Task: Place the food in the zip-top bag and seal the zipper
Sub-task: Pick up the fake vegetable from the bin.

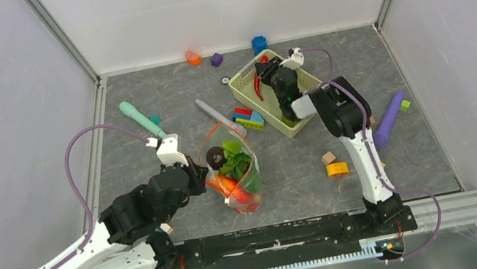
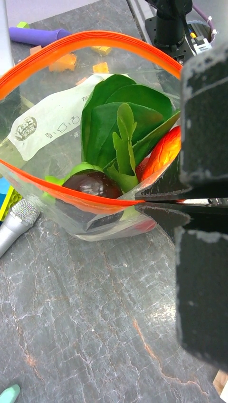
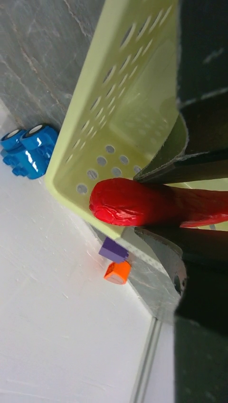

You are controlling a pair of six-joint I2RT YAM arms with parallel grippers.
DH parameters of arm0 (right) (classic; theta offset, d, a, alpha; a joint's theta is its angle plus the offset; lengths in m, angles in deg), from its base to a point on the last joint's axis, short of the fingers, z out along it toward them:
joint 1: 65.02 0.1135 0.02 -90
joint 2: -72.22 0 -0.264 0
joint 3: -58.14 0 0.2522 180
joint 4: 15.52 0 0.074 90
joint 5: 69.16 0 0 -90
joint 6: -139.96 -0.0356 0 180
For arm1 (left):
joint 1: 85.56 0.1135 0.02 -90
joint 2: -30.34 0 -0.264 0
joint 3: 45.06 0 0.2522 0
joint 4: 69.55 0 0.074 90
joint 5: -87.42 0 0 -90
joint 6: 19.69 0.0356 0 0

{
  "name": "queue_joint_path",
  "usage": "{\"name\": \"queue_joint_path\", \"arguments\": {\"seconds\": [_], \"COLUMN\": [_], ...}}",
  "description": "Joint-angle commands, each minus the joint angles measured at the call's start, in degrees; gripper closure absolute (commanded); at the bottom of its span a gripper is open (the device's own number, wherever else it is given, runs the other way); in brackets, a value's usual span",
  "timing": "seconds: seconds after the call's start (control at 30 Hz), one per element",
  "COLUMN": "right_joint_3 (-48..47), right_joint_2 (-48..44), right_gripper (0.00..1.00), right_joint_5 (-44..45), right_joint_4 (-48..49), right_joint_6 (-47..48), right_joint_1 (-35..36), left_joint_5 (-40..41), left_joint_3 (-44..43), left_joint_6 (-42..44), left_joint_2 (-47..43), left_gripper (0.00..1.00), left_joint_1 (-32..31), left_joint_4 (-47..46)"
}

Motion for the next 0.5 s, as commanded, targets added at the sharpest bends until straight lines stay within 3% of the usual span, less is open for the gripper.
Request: {"name": "queue_joint_path", "arguments": {"seconds": [0.0,0.3,0.47], "right_joint_3": [4.02,20.69,27.56], "right_joint_2": [-10.09,-26.38,-37.79], "right_gripper": [0.92,0.92,0.93], "right_joint_5": [-3.41,-3.72,-11.43], "right_joint_4": [8.29,15.83,15.46], "right_joint_6": [6.42,13.75,17.18], "right_joint_1": [-0.03,0.06,0.40], "left_joint_5": [2.02,0.81,0.21], "left_joint_3": [-0.53,-2.03,-2.37], "left_joint_6": [-1.99,-2.28,-2.11], "left_joint_2": [-0.80,-1.82,-2.09], "left_gripper": [0.98,0.98,0.98], "left_joint_1": [-0.02,-0.04,-0.08], "left_joint_4": [-1.83,-1.83,-2.36]}}
